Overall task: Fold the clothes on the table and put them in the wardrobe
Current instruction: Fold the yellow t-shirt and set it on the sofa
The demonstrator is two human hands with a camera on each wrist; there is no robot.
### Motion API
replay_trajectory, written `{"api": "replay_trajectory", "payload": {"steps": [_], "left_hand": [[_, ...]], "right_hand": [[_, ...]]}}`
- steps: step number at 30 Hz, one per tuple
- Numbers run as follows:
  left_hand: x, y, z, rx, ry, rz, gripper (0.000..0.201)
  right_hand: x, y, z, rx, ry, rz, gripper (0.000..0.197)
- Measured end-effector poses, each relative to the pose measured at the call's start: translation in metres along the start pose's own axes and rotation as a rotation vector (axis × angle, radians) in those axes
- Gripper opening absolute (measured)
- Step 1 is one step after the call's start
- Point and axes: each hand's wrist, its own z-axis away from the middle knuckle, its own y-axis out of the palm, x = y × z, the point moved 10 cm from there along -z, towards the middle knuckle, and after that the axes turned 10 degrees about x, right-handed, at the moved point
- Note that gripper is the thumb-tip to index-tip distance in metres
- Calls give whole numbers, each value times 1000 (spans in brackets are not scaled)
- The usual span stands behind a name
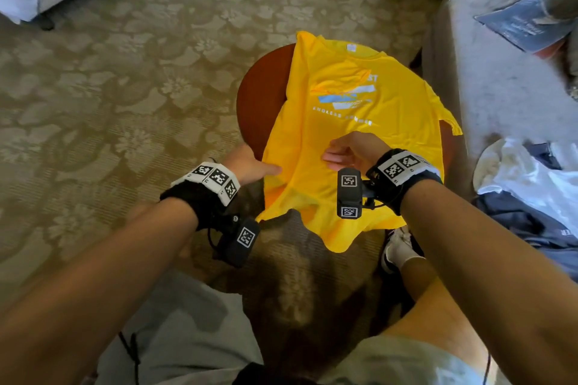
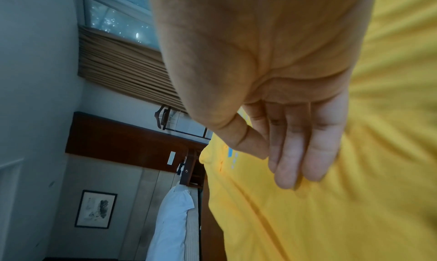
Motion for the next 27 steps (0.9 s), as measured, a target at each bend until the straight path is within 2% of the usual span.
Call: {"api": "replay_trajectory", "payload": {"steps": [2, 4, 7, 11, 12, 14, 16, 20, 23, 25, 27], "left_hand": [[35, 12, -54, 25, 10, 99, 105], [29, 23, -37, 28, 20, 198, 118], [2, 36, 14, 51, -20, 278, 84], [8, 50, 30, 95, -85, 263, 95], [10, 54, 31, 116, -76, 289, 86], [8, 68, 37, 189, -60, 361, 51], [8, 76, 38, 212, -35, 390, 32], [25, 75, 25, 203, -21, 284, 31], [22, 73, 24, 167, -2, 304, 23], [19, 70, 28, 132, 5, 311, 28], [22, 67, 27, 112, -12, 279, 32]], "right_hand": [[-12, 4, 3, 65, 83, 33, 11], [-29, 23, 11, 220, 219, 161, 19], [-50, 51, 24, 402, 293, 296, 29], [-59, 67, 35, 433, 243, 197, 24], [-61, 68, 39, 439, 235, 178, 25], [-69, 68, 47, 469, 227, 171, 29], [-76, 66, 55, 493, 219, 219, 32], [-93, 64, 63, 524, 255, 248, 36], [-102, 70, 66, 525, 314, 321, 43], [-106, 70, 63, 480, 308, 390, 49], [-113, 61, 56, 396, 307, 353, 46]]}}
